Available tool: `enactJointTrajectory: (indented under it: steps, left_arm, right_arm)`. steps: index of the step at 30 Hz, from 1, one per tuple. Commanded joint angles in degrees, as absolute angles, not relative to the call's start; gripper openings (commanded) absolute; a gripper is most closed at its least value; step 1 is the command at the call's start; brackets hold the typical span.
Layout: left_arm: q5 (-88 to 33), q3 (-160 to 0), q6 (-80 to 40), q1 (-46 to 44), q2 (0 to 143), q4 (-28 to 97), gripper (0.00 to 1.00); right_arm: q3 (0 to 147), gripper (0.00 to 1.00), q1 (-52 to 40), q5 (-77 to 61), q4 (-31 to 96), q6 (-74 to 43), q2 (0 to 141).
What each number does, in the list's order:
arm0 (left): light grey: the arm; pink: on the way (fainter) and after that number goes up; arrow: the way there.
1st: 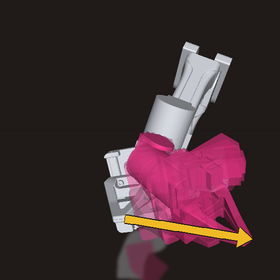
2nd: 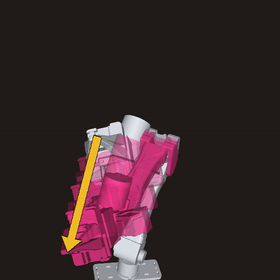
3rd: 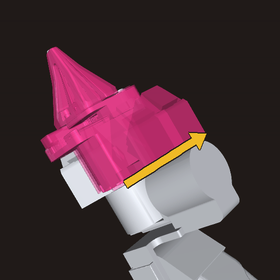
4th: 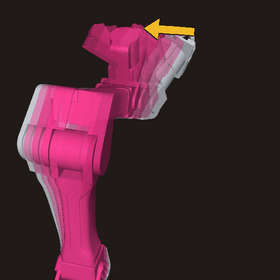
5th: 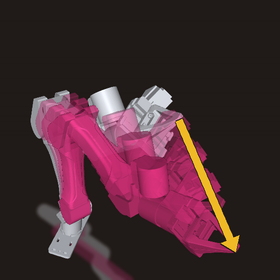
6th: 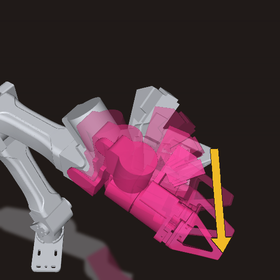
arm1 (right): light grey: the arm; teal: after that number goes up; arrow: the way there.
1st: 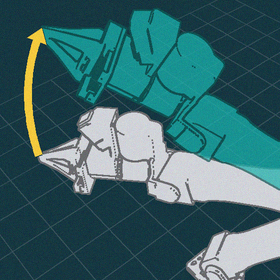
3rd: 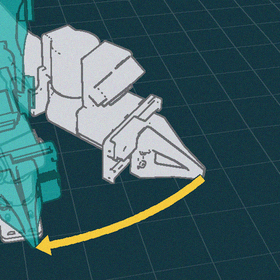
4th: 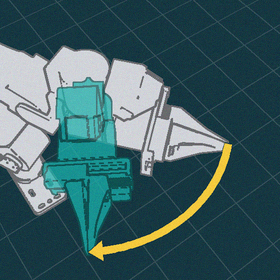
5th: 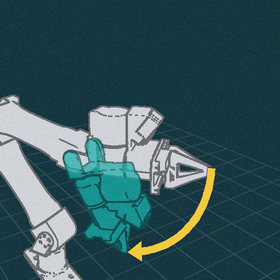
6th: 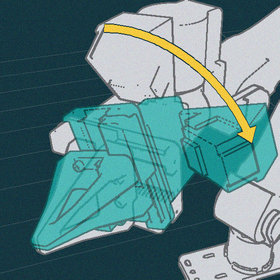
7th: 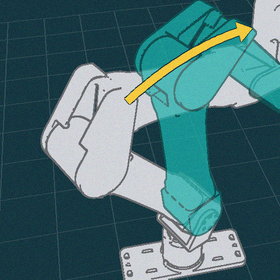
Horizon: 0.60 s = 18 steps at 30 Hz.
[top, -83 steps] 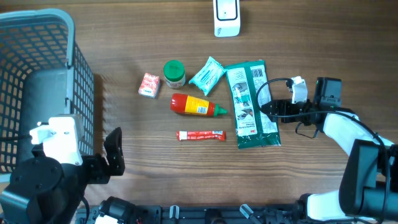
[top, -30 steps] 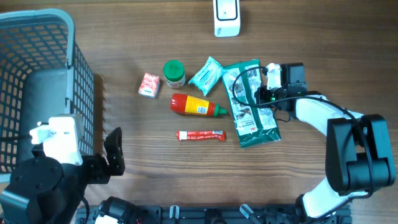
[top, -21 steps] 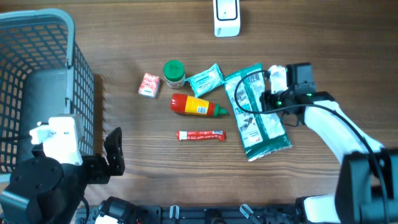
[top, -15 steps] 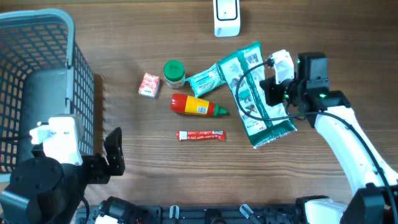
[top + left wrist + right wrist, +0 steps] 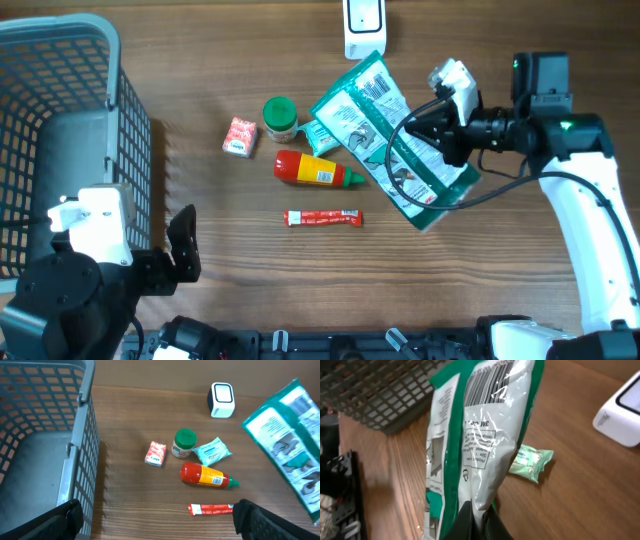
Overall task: Scan the item barcode
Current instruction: 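Lift the green glove packet with the right gripper toward the scanner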
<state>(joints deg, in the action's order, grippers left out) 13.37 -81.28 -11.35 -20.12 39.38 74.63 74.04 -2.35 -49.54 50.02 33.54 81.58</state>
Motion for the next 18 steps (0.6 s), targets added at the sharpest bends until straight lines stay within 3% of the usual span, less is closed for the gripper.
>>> enactJointTrajectory:
  steps: [1,12,18]
  left_arm:
    - [12.64,-81.23,-10.70,-19.97,39.48,74.46,1.00]
    - [12.64,-81.23,-10.70,-19.97,39.48,74.46,1.00]
    - [12.64,-81.23,-10.70,-19.97,39.48,74.43,1.00]
  right_arm:
    - [78.74,0.04,-2.39,-52.49,53.39,36.51,81.23]
    - [79.35,0.04,-10.41,-48.84,61.93,34.96,86.50]
    - [88.88,0.04,-12.93,-47.88,73.78,45.74,94.32]
